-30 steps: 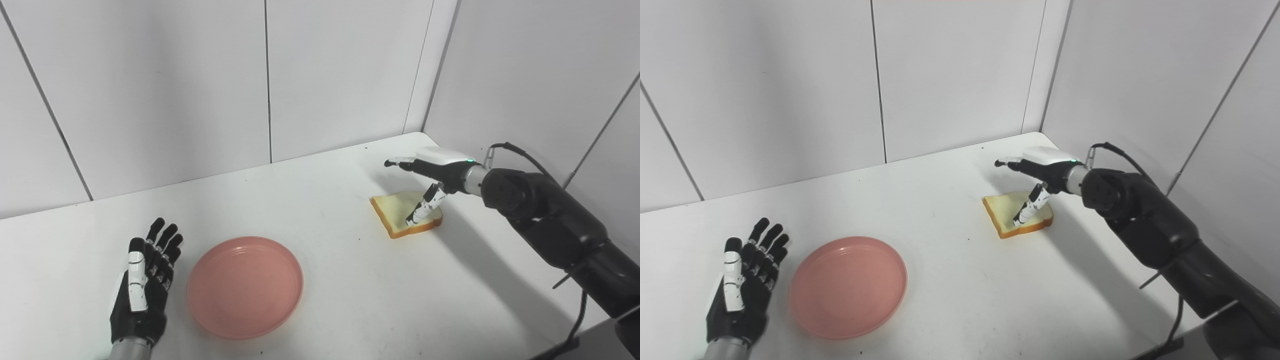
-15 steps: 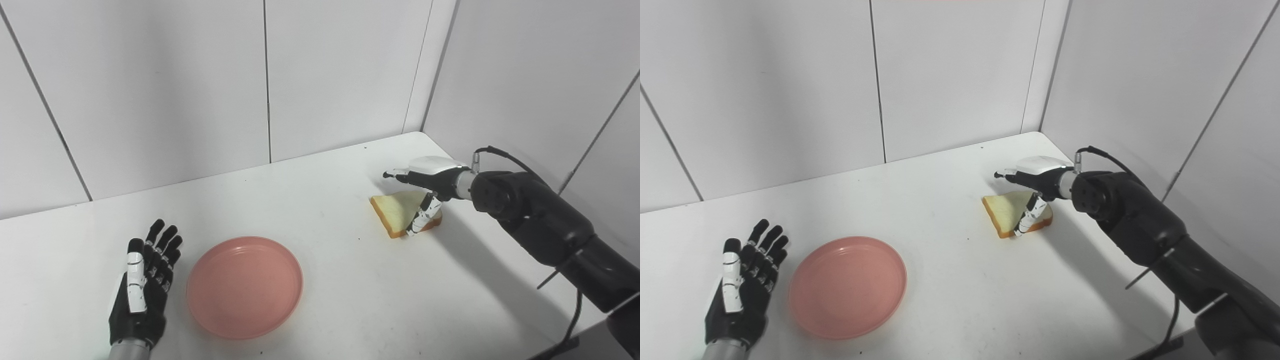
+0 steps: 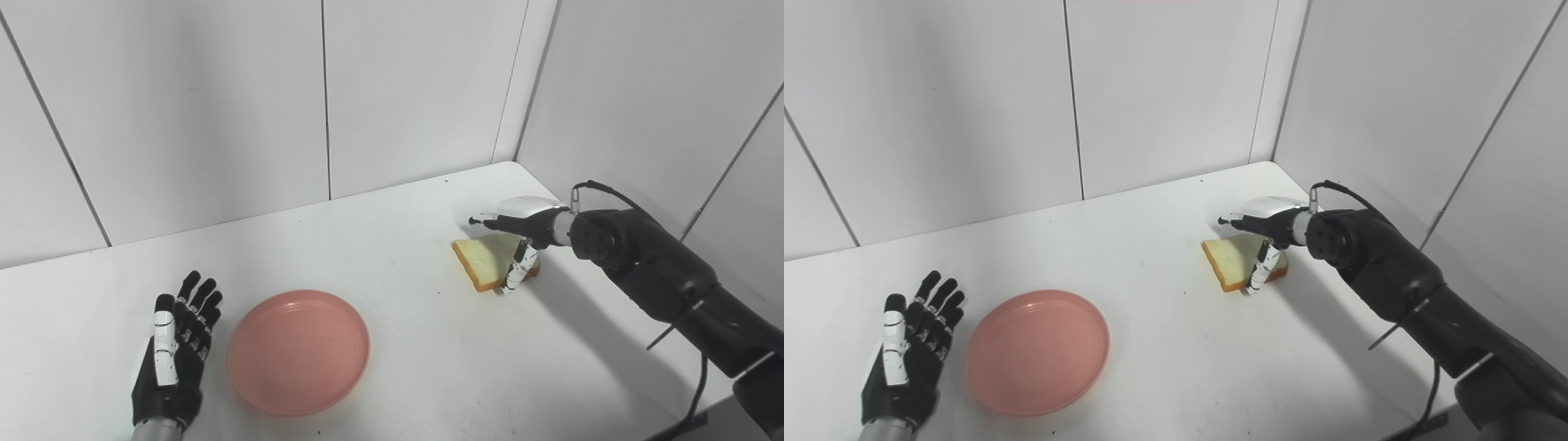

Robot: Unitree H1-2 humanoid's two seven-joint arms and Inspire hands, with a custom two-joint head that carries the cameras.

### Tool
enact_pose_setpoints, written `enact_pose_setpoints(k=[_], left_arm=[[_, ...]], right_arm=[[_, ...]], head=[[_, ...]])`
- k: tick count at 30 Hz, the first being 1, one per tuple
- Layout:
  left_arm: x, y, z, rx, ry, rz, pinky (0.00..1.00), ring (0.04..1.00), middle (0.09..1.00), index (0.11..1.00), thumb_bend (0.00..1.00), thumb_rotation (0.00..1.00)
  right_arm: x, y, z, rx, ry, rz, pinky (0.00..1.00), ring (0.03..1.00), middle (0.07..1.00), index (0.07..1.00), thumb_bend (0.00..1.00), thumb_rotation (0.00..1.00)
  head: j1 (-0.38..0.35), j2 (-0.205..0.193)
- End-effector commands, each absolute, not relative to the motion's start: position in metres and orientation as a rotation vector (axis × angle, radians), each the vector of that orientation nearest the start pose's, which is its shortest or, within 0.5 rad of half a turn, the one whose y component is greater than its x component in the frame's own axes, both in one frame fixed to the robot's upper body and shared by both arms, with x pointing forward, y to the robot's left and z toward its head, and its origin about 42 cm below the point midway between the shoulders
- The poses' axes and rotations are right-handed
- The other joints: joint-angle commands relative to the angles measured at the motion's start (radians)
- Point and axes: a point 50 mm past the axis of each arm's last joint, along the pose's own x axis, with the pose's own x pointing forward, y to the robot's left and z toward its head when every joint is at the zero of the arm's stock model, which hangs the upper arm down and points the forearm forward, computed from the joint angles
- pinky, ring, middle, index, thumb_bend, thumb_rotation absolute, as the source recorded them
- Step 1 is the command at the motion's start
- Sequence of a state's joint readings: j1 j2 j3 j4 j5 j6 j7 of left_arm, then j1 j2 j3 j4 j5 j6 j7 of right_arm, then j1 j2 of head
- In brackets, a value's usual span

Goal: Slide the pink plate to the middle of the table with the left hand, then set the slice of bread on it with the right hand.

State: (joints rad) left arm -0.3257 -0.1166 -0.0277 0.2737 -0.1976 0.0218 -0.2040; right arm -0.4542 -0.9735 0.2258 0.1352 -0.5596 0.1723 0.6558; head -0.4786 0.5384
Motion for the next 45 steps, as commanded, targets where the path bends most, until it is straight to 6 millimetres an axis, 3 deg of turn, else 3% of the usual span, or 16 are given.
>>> enact_pose_setpoints(k=[1, 3, 13, 26, 35, 45], left_arm=[[0.377, 0.116, 0.13, -0.298, -0.023, -0.35, 0.99, 0.947, 0.935, 0.927, 0.7, 1.0], [0.376, 0.116, 0.13, -0.298, -0.022, -0.351, 0.99, 0.946, 0.933, 0.925, 0.7, 1.0], [0.376, 0.117, 0.131, -0.296, -0.022, -0.35, 0.99, 0.944, 0.932, 0.923, 0.7, 1.0], [0.375, 0.116, 0.133, -0.302, -0.022, -0.352, 0.99, 0.95, 0.936, 0.926, 0.69, 1.0], [0.374, 0.116, 0.134, -0.306, -0.023, -0.349, 0.99, 0.947, 0.932, 0.925, 0.69, 1.0], [0.375, 0.115, 0.136, -0.3, -0.024, -0.349, 0.99, 0.946, 0.931, 0.926, 0.69, 1.0]], right_arm=[[0.393, -0.458, 0.315, -1.545, 0.355, 0.29, 0.89, 0.985, 0.985, 0.969, 1.0, 0.24], [0.393, -0.457, 0.313, -1.543, 0.359, 0.288, 0.9, 0.988, 0.985, 0.967, 1.0, 0.24], [0.397, -0.452, 0.303, -1.545, 0.36, 0.297, 0.73, 0.88, 0.952, 0.931, 0.91, 0.12], [0.397, -0.449, 0.296, -1.587, 0.336, 0.285, 0.71, 0.832, 0.891, 0.877, 0.82, 0.1], [0.397, -0.446, 0.294, -1.58, 0.341, 0.293, 0.69, 0.806, 0.864, 0.838, 0.82, 0.08], [0.394, -0.441, 0.285, -1.568, 0.256, 0.282, 0.63, 0.69, 0.742, 0.753, 0.81, 0.04]], head=[[0.002, 0.001], [0.004, 0.003], [0.001, 0.009], [0.002, 0.017], [0.002, 0.02], [0.002, 0.021]])
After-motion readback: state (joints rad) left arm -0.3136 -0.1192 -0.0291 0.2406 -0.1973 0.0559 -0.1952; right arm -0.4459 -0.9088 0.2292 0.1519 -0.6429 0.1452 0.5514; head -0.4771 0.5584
